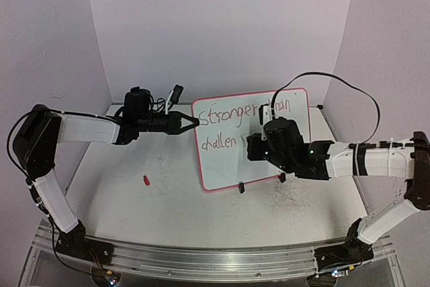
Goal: Write a sentence on the whiteboard
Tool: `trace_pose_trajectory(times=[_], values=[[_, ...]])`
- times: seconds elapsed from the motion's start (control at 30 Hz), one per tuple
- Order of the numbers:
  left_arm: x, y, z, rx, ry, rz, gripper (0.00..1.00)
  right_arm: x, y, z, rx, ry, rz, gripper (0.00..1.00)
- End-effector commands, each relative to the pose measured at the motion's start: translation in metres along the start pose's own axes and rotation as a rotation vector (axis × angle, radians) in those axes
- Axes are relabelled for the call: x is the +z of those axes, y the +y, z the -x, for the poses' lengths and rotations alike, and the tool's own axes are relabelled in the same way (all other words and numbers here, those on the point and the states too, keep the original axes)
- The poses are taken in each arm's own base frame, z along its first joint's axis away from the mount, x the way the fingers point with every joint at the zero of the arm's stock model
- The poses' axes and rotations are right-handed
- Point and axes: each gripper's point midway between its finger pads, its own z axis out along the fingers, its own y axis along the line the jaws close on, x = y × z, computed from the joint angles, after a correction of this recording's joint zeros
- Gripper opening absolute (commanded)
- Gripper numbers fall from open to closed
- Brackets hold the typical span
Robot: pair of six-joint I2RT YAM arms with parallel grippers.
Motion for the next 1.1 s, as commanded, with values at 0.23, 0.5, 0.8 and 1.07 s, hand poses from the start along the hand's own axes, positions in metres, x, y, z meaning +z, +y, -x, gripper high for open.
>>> trace_pose_trajectory(times=[0.23,0.5,0.8,1.07], values=[[-0.001,-0.009,-0.001,-0.001,0.019,-0.018,0.00,0.006,0.007,0.013,0.014,-0.041,0.007,0.00],[-0.001,-0.009,-0.001,-0.001,0.019,-0.017,0.00,0.006,0.014,0.015,-0.015,-0.038,0.035,0.00],[0.000,-0.008,-0.001,-0.003,0.020,-0.017,0.00,0.004,0.013,-0.005,-0.027,0.022,0.048,0.00],[0.000,-0.009,-0.001,-0.004,0.021,-0.018,0.00,0.003,0.006,-0.023,-0.024,0.064,0.029,0.00]])
